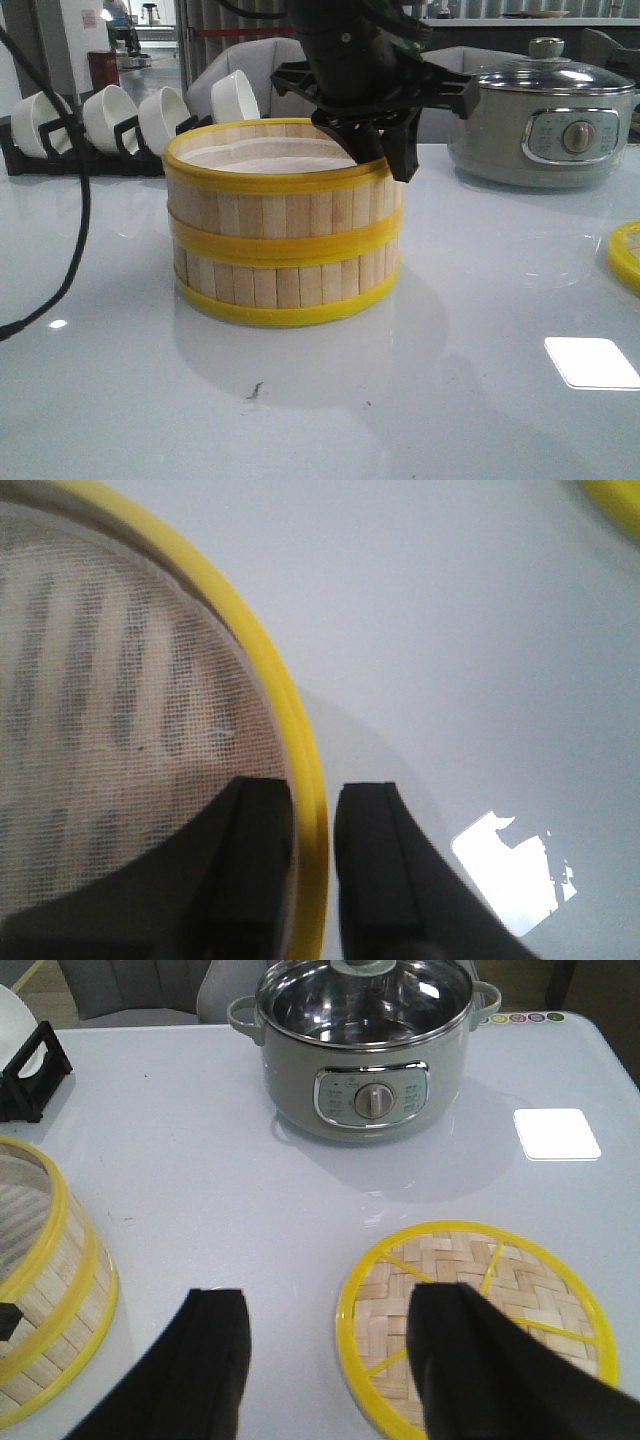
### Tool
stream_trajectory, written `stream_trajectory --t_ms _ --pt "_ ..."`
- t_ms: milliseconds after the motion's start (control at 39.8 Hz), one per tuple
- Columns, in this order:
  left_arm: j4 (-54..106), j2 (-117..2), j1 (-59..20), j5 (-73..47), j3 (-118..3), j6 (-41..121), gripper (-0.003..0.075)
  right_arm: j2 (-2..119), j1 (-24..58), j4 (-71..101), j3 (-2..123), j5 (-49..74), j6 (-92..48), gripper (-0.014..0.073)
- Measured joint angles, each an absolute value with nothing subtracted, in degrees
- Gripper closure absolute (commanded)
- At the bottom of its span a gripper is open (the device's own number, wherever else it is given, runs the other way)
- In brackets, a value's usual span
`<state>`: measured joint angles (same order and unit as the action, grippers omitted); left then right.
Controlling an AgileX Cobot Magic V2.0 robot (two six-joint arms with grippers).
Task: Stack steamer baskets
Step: 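Lower the held basket onto the center basket and open the left gripper, then raise the left gripper away from the stacked baskets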
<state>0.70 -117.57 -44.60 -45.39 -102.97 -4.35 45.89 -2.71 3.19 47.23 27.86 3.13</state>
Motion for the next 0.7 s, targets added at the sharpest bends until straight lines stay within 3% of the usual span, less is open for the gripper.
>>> stream_trajectory --t_ms 427,704 --pt "0.0 -117.6 -44.6 -46.0 -103.9 -4.3 0.0398 45.9 -2.7 3.2 47.2 27.9 3.1 0.0127" --pt "-3.9 -117.4 -44.6 -50.7 -112.6 -4.3 0.0409 45.9 -2.7 3.2 47.2 27.9 3.1 0.0127"
